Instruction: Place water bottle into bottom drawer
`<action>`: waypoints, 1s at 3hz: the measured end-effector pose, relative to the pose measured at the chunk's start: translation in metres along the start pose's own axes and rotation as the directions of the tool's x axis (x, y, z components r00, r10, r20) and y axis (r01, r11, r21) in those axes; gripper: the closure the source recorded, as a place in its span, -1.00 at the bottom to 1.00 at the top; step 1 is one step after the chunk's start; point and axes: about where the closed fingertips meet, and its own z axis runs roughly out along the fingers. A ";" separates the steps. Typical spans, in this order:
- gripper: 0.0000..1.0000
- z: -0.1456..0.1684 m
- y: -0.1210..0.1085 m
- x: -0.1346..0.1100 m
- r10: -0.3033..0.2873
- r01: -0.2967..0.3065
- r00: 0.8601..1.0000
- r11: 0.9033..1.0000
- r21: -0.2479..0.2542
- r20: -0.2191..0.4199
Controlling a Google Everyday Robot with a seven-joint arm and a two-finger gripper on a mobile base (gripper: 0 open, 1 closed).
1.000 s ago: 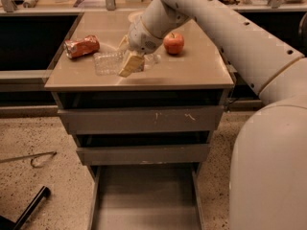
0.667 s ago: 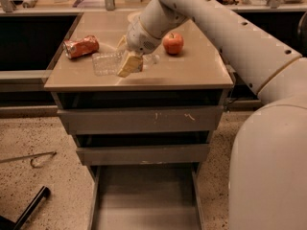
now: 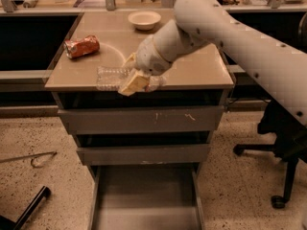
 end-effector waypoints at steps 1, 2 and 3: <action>1.00 0.025 0.049 0.020 0.072 -0.071 0.994 0.997 -0.009 0.078; 1.00 0.045 0.079 0.035 0.098 -0.094 0.994 0.993 -0.066 0.053; 1.00 0.052 0.081 0.041 0.105 -0.101 0.993 0.993 -0.068 0.061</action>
Offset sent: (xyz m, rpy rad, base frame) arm -0.0310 -0.0016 -0.0310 0.0727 0.0473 -0.0259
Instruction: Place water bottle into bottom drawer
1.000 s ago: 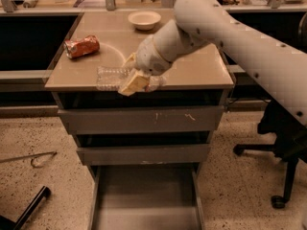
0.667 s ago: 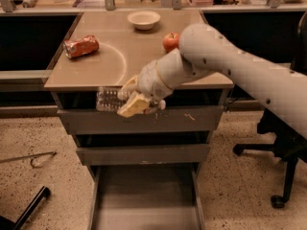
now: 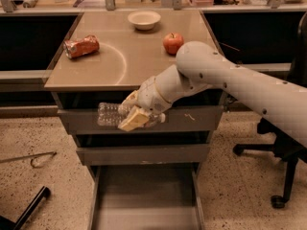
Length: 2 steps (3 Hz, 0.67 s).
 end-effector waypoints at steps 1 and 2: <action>1.00 0.025 0.017 0.063 0.089 -0.088 0.996 0.996 0.026 -0.013; 1.00 0.065 0.046 0.132 0.180 -0.175 0.981 0.982 0.073 -0.077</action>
Offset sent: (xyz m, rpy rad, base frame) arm -0.0175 -0.0635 -0.2421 -0.1157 0.0521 -0.3871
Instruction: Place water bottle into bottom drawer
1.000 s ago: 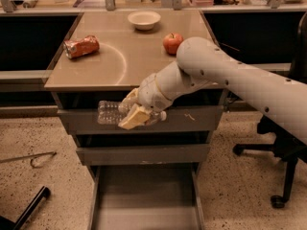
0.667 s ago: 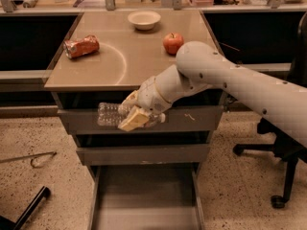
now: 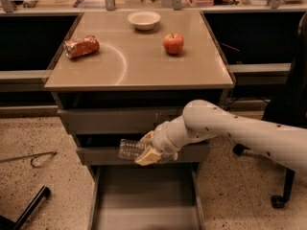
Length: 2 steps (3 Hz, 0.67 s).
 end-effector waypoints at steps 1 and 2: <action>1.00 0.022 -0.005 0.032 0.043 -0.042 0.999 0.996 0.079 -0.011; 1.00 0.022 -0.005 0.032 0.043 -0.042 0.999 0.996 0.078 -0.011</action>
Offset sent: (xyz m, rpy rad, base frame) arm 0.0019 -0.0074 -0.0345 -0.0143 -0.0095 -0.0661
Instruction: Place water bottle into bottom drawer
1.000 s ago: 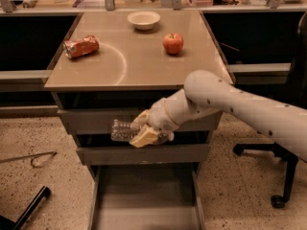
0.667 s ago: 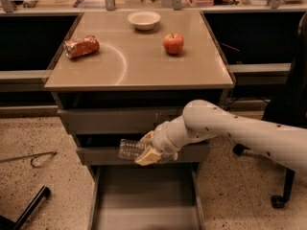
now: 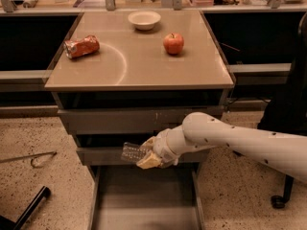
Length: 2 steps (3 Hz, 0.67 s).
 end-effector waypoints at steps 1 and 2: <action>1.00 0.021 0.000 0.030 0.040 -0.041 0.999 0.999 0.017 0.033; 1.00 0.064 -0.003 0.089 0.083 -0.090 0.992 0.994 0.066 0.098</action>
Offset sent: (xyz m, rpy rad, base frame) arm -0.0031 -0.0304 -0.2581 0.2316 0.0854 -0.1942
